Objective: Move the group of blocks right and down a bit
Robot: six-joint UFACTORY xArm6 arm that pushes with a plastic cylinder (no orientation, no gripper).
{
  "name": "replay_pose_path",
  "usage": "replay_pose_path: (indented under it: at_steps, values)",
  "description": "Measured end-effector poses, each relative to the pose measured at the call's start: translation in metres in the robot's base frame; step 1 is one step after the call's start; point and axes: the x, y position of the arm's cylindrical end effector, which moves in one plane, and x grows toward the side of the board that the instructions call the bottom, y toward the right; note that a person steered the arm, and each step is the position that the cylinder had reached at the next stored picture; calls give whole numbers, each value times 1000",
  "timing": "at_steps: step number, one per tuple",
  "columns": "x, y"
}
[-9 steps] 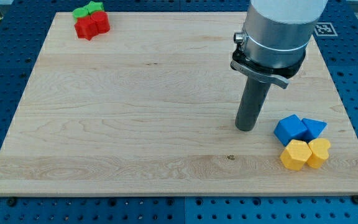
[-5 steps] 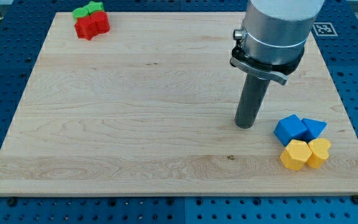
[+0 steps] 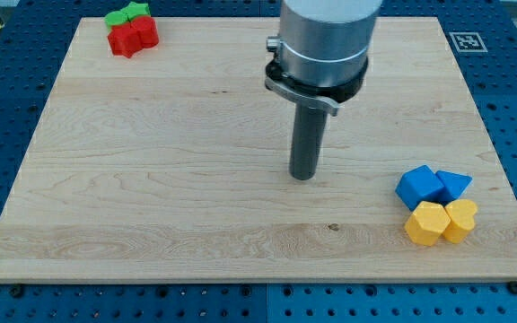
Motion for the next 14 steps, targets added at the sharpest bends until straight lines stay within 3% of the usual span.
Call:
replay_pose_path:
  at_steps: [5,10,12,14]
  values:
    - [-11,-56]
    - [-145,-286]
    - [-156,-295]
    - [-192,-344]
